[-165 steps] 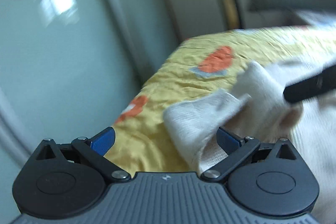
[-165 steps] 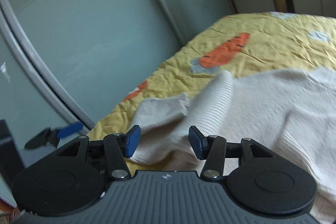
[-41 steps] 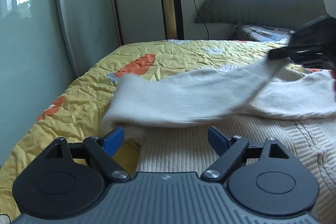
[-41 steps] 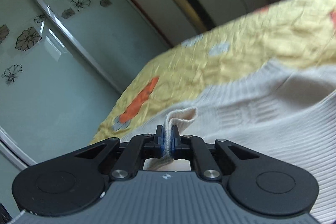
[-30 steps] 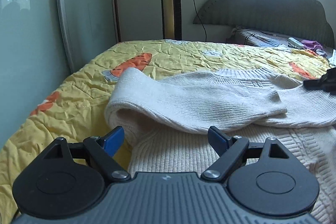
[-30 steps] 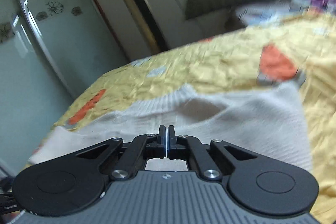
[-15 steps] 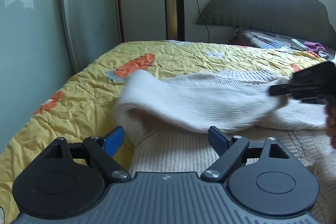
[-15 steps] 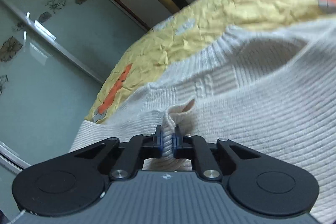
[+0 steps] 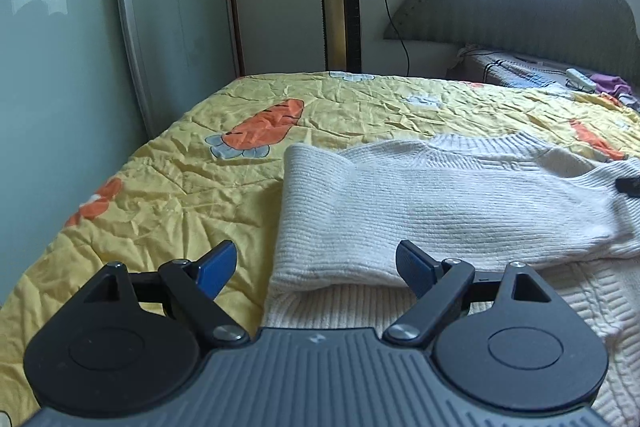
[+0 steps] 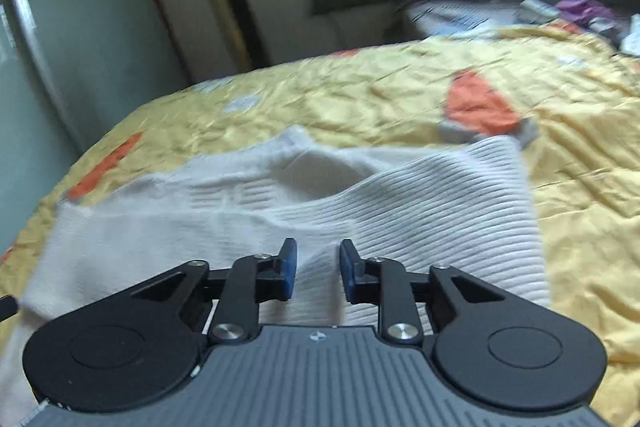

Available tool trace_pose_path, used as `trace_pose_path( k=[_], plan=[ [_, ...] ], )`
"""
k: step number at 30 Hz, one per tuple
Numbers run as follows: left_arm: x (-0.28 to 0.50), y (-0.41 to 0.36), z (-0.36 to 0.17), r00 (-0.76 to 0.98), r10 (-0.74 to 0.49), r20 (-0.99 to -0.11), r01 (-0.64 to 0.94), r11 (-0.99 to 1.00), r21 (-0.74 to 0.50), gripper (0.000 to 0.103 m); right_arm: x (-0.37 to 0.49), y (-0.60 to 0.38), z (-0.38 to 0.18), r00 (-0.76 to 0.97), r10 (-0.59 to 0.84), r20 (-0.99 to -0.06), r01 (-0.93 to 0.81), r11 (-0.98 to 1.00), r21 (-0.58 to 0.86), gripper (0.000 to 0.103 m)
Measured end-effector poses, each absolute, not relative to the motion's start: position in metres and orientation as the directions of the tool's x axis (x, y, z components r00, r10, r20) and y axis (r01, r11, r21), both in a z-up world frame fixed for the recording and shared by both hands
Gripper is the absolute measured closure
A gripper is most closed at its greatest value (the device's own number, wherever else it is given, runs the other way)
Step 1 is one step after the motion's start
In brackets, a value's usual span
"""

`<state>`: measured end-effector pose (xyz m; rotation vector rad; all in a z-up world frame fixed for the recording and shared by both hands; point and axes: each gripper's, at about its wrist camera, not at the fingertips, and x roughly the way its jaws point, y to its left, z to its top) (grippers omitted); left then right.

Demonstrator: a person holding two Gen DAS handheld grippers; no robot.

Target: Fold small clothes

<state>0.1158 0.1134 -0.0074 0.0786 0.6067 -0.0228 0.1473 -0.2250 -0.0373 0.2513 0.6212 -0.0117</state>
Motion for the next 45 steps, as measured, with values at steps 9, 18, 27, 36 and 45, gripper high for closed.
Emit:
trace_pose_path(
  k=[9, 18, 27, 36, 45],
  plan=[
    [0.139, 0.102, -0.026, 0.777, 0.045, -0.628, 0.049, 0.990, 0.132, 0.016, 0.142, -0.212, -0.053, 0.769, 0.164, -0.618, 0.009, 0.964, 0.266, 0.073],
    [0.129, 0.099, -0.026, 0.776, 0.021, -0.630, 0.063, 0.992, 0.111, 0.016, 0.123, -0.194, -0.049, 0.780, 0.097, -0.619, -0.008, 0.989, 0.145, 0.045],
    [0.108, 0.098, -0.024, 0.776, 0.013, -0.631, 0.071, 0.992, 0.108, 0.016, 0.097, -0.179, -0.039, 0.785, 0.103, -0.611, -0.039, 0.992, 0.117, 0.027],
    [0.079, 0.096, -0.024, 0.774, -0.008, -0.633, 0.078, 0.994, 0.083, 0.016, 0.071, -0.172, -0.047, 0.749, 0.131, -0.649, -0.065, 0.990, 0.125, 0.010],
    [0.064, 0.090, -0.027, 0.767, -0.010, -0.641, 0.078, 0.994, 0.078, 0.016, 0.050, -0.172, -0.050, 0.744, 0.145, -0.652, -0.067, 0.988, 0.142, 0.008]
  ],
)
